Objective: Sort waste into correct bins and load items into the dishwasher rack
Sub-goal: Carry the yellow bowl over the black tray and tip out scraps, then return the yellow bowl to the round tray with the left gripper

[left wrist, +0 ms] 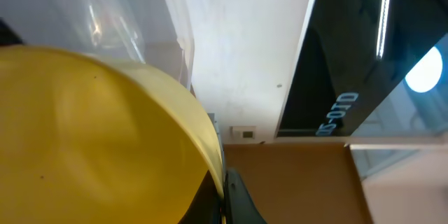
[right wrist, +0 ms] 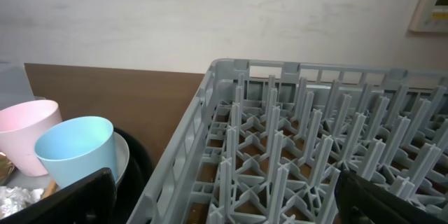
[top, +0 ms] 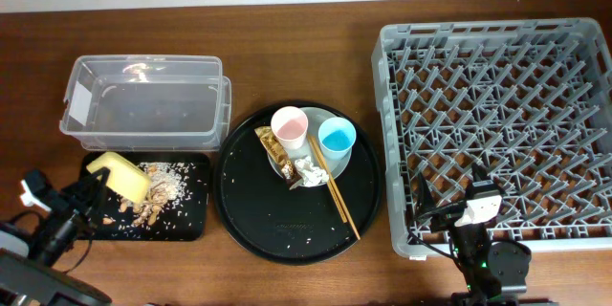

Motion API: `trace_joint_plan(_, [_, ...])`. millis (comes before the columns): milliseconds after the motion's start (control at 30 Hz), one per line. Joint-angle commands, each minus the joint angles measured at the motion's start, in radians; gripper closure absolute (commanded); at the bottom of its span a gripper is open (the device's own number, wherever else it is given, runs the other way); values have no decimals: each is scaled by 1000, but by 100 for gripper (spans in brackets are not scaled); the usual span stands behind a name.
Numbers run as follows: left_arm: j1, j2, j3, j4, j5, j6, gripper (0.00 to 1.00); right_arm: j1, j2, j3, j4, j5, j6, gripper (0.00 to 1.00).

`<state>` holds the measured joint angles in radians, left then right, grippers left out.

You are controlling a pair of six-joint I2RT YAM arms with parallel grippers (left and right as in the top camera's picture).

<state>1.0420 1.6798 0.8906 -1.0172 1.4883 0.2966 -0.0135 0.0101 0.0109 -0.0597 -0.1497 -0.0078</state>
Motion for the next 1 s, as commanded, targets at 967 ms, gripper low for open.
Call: trace_joint_plan(967, [-532,-385,304,-399,-293,159,99,-6,-6,-5,-5,4,-3,2])
